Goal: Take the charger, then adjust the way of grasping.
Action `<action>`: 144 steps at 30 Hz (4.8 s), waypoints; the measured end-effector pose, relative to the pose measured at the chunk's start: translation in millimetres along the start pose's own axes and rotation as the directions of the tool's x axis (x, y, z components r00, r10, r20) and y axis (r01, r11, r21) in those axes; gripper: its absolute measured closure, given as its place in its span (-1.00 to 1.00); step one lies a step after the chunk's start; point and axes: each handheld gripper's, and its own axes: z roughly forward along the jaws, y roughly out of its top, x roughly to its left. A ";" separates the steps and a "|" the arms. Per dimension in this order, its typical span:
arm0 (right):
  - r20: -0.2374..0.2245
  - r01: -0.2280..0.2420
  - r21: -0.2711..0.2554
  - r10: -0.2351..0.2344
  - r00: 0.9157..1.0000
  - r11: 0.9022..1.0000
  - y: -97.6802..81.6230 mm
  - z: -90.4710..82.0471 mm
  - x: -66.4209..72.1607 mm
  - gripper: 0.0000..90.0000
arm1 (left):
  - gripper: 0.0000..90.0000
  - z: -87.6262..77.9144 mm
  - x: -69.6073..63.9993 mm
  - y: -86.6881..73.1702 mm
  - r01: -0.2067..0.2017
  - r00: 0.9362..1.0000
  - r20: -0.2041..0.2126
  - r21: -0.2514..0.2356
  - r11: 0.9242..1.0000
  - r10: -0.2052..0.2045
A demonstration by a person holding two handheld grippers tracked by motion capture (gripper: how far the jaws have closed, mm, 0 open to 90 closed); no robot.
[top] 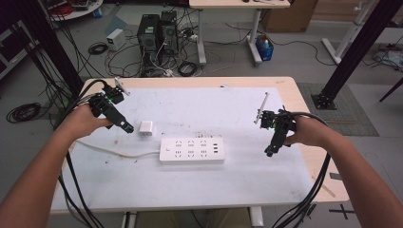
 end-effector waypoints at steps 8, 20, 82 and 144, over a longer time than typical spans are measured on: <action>0.023 -0.016 -0.010 0.016 1.000 1.000 2.1 0.1 -2.0 -0.97 | -0.95 -2.4 1.0 15.7 0.197 0.980 0.000 -0.053 0.979 -0.198; 0.025 -0.013 -0.010 0.013 1.000 1.000 8.2 1.1 -3.0 -0.97 | -0.95 35.9 4.5 40.6 0.440 0.895 -0.068 -0.044 0.897 -0.442; -0.007 -0.020 -0.024 0.020 1.000 1.000 1.6 8.6 -7.9 -0.97 | -0.12 151.6 4.5 52.2 0.505 0.850 -0.174 0.002 0.863 -0.497; 0.049 -0.039 -0.101 0.044 0.998 0.994 -1.0 -19.0 27.7 -0.97 | -0.07 -23.2 -73.3 12.4 -0.453 0.877 0.068 -0.218 0.865 0.476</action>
